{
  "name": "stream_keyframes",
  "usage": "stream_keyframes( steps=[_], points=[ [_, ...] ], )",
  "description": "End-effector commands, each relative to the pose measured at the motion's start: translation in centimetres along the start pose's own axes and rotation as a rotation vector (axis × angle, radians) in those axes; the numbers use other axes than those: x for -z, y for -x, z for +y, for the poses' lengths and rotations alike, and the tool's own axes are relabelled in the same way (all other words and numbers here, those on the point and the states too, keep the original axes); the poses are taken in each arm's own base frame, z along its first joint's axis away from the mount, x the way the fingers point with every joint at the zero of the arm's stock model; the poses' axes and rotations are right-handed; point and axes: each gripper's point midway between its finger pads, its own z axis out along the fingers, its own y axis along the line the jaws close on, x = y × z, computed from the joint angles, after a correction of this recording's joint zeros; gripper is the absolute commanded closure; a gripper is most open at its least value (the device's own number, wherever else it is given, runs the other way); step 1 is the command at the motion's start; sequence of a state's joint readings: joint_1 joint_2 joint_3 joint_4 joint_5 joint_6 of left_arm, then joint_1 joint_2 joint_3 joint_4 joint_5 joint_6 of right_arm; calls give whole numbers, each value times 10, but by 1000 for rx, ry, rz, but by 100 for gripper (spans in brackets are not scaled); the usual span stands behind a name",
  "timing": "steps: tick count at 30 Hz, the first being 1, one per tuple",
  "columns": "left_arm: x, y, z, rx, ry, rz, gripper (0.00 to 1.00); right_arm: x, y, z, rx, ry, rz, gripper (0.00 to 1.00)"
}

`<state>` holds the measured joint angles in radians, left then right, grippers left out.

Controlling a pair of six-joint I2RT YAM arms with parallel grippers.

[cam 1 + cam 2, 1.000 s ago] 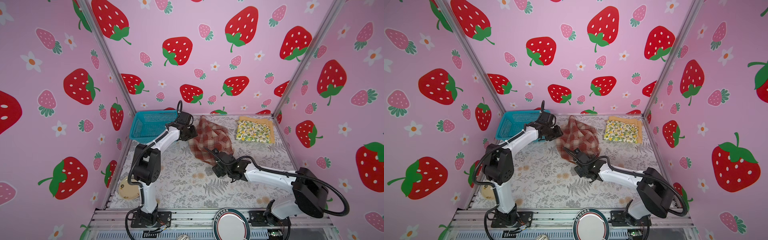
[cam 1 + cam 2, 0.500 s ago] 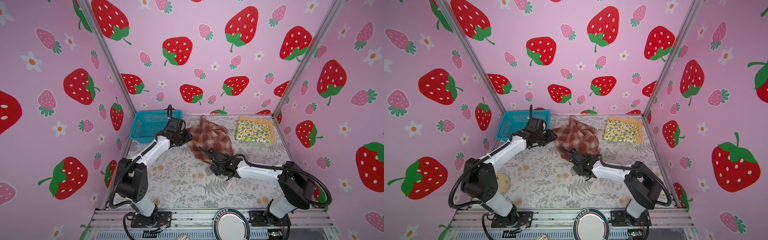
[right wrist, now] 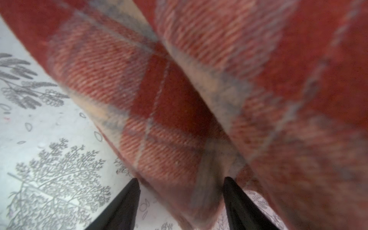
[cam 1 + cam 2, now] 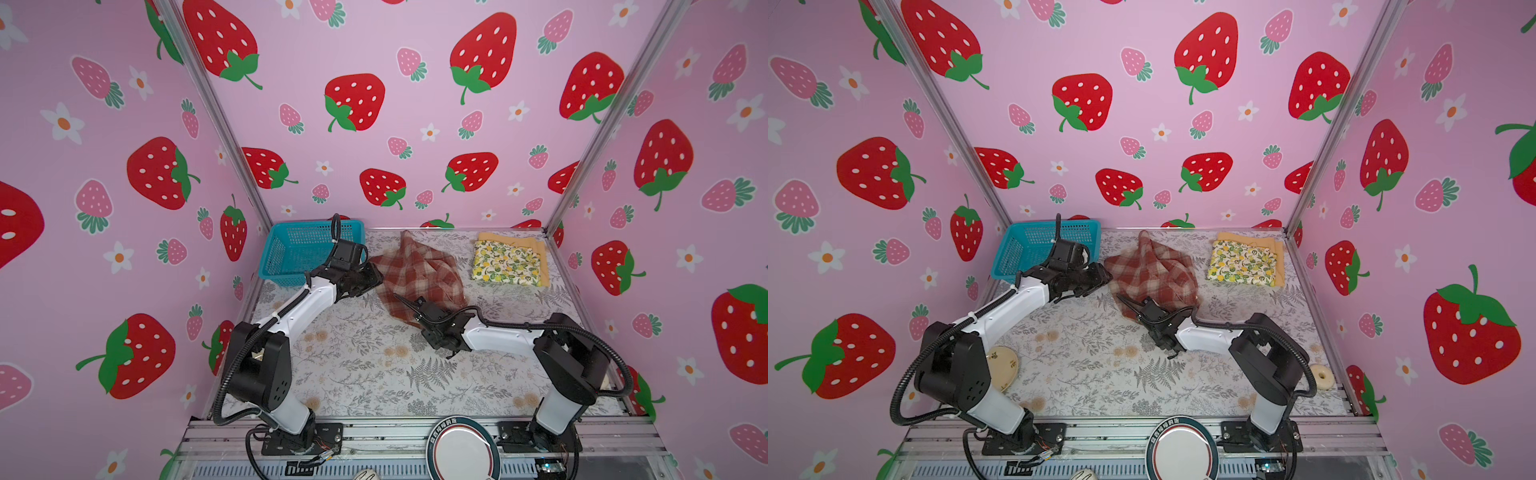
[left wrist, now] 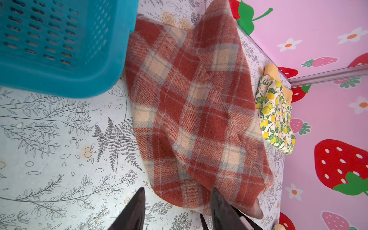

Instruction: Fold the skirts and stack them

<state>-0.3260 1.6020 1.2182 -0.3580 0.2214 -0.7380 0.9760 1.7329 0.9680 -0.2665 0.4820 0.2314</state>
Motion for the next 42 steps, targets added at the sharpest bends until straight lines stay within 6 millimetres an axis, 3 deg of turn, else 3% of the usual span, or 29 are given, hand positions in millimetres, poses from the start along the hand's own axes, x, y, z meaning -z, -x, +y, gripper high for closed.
stream_keyframes(
  steps=[1,10,15,22,28,32,36,42],
  points=[
    [4,1,0,0,-14,-8,46,4,12,-10,-43,-3,-28,34],
    [4,-1,4,5,-9,-4,46,-7,9,-15,-56,6,-12,46],
    [3,-2,9,12,-5,-2,46,1,20,-18,-77,18,-50,69],
    [2,-8,14,18,-10,5,47,13,36,-19,-129,164,-75,87],
    [7,-14,15,15,-22,8,47,54,59,-27,-201,330,-156,88],
    [12,-16,16,15,-28,-2,47,97,76,-29,-229,488,-225,88],
    [15,-20,15,26,-49,-3,47,131,98,-40,-213,510,-262,88],
    [20,-25,22,42,-40,-14,47,184,157,-54,-200,581,-357,88]
  ],
)
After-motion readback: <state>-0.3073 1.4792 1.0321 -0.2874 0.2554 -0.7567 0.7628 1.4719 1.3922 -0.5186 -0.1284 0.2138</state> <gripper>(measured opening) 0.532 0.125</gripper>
